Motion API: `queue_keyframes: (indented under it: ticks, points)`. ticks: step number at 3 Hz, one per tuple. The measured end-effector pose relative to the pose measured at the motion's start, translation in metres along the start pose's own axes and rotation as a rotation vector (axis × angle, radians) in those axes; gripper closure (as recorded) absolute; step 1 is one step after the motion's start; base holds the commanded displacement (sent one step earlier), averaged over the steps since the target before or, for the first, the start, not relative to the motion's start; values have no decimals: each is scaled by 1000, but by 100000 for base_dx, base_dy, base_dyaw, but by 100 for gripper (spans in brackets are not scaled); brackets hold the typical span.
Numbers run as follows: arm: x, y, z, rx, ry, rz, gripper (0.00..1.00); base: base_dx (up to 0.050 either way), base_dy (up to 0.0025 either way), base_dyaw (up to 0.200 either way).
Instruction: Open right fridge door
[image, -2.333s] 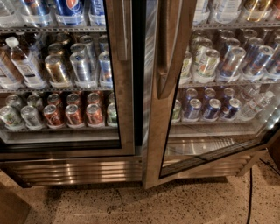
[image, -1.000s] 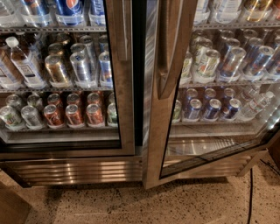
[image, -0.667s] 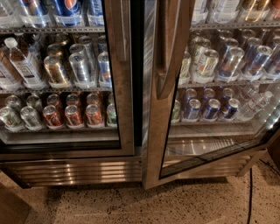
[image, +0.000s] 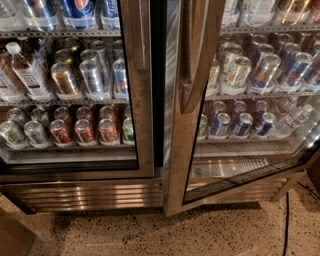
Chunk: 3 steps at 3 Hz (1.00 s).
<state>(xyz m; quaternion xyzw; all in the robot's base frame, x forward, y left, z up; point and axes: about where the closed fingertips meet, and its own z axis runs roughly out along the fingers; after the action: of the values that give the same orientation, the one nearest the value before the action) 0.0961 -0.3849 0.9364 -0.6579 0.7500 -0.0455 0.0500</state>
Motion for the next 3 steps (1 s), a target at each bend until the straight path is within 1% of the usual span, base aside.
queue_keyframes:
  ticks: [1, 2, 3]
  points:
    - [-18, -6, -7, -9, -84, -143, 0, 0, 0, 0]
    - [-26, -33, -19, 103, -260, -295, 0, 0, 0, 0]
    - [-32, -63, -16, 194, -451, -309, 0, 0, 0, 0]
